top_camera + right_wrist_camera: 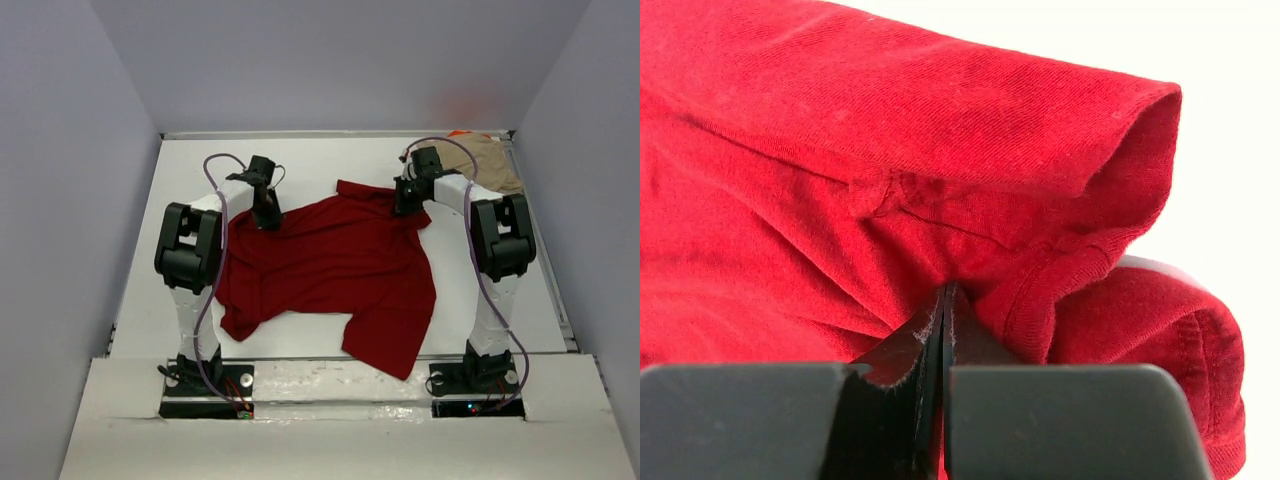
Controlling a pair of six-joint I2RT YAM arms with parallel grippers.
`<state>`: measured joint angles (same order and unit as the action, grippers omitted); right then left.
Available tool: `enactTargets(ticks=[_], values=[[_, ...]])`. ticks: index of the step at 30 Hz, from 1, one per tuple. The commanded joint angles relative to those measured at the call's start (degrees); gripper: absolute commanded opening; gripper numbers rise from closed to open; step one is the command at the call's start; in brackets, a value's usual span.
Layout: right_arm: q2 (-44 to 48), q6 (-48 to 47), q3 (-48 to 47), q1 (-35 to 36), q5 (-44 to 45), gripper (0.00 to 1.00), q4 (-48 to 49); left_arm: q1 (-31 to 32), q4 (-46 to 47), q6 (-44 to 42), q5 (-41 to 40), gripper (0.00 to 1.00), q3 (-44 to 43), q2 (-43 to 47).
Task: Fold and stack the t-shirts
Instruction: Flatten the tshirt out
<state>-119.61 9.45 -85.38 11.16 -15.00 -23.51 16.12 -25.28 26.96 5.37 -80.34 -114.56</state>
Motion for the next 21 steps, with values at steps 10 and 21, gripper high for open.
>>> enactTargets(ticks=[10,21], values=[[1.9,-1.8,-9.8,-0.1,2.1,0.31,-0.5,-0.9,-5.4,-1.1,-2.0,0.00,-6.3,-1.3],[-1.4,-2.4,-21.2,-0.1,1.2,0.41,-7.9,-0.8,-8.2,-2.9,-4.2,0.00,-14.1,-2.4]])
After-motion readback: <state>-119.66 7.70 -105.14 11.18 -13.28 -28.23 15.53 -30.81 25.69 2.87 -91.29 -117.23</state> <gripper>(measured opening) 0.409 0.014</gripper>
